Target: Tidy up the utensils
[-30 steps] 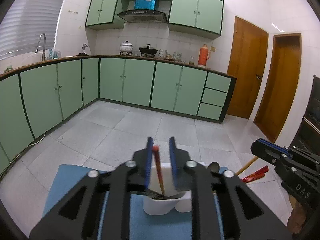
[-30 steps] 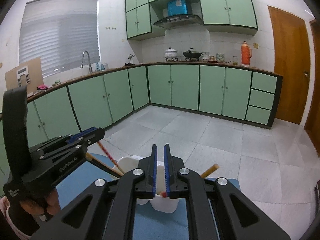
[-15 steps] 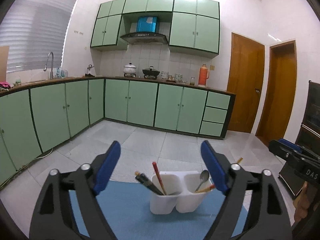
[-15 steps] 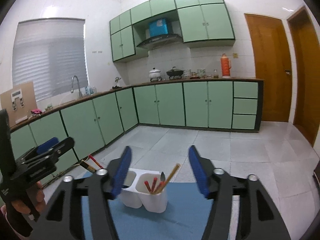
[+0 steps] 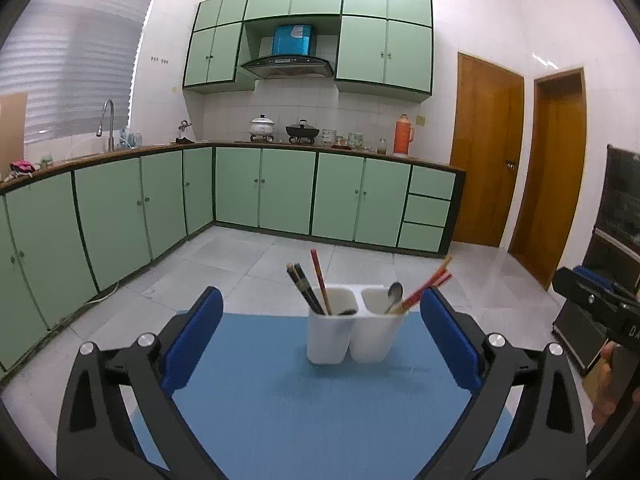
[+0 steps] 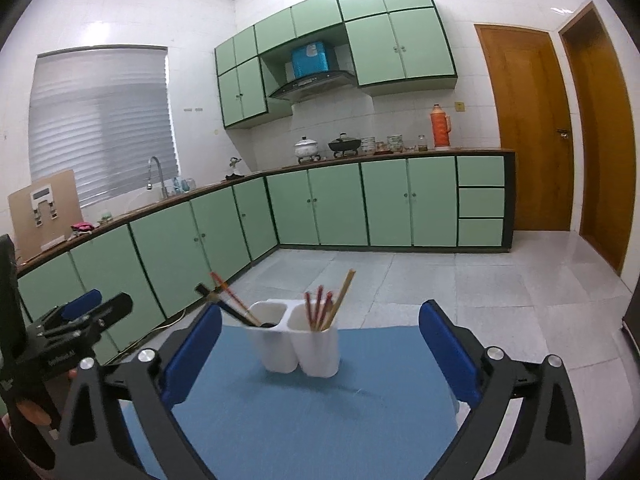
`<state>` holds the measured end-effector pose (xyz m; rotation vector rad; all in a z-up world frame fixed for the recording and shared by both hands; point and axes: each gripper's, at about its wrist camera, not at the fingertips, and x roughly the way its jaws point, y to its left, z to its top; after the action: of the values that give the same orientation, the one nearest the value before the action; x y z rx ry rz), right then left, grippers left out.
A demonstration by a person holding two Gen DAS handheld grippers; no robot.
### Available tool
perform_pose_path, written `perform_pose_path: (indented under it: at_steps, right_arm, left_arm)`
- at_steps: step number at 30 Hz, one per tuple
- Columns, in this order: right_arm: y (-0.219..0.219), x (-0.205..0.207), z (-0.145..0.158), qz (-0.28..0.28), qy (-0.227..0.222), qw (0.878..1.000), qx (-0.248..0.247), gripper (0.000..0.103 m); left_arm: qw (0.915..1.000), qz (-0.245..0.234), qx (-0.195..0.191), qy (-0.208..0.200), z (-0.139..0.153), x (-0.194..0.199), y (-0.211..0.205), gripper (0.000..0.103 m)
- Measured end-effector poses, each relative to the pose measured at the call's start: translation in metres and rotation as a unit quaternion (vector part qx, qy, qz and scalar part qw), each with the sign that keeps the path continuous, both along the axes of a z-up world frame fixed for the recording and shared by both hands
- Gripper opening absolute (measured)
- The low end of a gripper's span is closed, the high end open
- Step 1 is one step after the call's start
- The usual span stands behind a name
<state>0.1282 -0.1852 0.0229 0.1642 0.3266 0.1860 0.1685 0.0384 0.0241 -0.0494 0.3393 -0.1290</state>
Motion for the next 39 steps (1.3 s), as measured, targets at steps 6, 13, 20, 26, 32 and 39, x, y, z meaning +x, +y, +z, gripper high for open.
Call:
perform_pose_path:
  at_steps: [6,13,20,26,32,39]
  right_arm:
    - [0.014,-0.019,0.0,0.015,0.005,1.0,-0.01,0.097]
    - [0.026,-0.039,-0.002,0.024,0.004,0.999,-0.024,0.097]
    - [0.034,-0.055,0.002,0.031,-0.002,0.999,-0.032,0.097]
    - [0.042,-0.063,0.004,0.039,-0.008,0.998,-0.041,0.097]
    - [0.045,-0.07,0.005,0.039,-0.013,0.998,-0.046,0.097]
    - [0.045,-0.074,0.005,0.039,-0.015,0.998,-0.045,0.097]
  left_arm:
    - [0.9996,-0.004,0.027,-0.008,0.001,-0.031,-0.008,0.097]
    - [0.9994,-0.019,0.029,-0.001,0.002,-0.053,-0.006,0.097]
    - [0.9993,-0.013,0.034,-0.008,0.007,-0.068,-0.006,0.097]
    - [0.9989,-0.018,0.04,-0.015,0.008,-0.082,-0.012,0.097]
    - [0.9988,-0.02,0.041,-0.018,0.008,-0.089,-0.013,0.097]
    - [0.9988,-0.019,0.041,-0.018,0.007,-0.09,-0.013,0.097]
